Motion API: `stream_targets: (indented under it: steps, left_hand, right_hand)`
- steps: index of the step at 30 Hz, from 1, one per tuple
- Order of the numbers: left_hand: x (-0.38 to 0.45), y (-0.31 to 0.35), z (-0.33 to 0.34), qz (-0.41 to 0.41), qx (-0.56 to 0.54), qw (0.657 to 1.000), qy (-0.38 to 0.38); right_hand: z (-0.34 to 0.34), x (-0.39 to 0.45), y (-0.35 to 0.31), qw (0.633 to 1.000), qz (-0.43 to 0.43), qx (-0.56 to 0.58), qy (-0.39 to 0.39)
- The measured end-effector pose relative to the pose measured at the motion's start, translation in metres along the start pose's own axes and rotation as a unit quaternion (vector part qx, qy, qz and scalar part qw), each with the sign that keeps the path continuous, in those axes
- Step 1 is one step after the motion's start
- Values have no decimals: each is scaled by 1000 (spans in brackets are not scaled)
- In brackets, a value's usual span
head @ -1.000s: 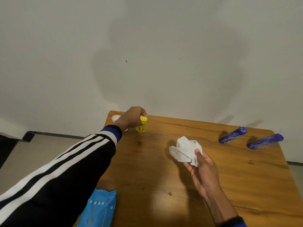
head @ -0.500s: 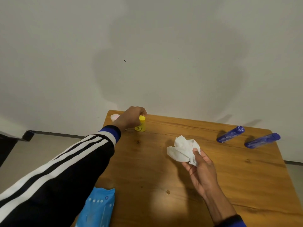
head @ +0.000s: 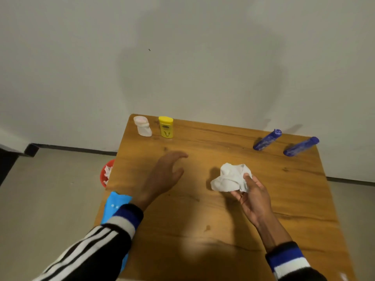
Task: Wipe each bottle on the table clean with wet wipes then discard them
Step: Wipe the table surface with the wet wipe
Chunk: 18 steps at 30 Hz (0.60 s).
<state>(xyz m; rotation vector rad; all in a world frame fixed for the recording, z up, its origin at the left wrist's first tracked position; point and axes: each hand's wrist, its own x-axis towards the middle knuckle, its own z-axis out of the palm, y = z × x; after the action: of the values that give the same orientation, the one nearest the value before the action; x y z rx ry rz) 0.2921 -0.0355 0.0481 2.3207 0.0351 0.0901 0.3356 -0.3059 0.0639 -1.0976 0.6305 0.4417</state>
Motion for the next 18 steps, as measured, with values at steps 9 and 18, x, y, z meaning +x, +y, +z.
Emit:
stream_targets:
  steps: [9,18]
  left_hand:
    - [-124,14,43,-221,-149,962,58]
    - [-180,60,82,-270,-206,938,69]
  right_hand:
    - [-80,-26,23,914,-215,-338,-66]
    - [-189,-101,128,489,-190,-784,-331]
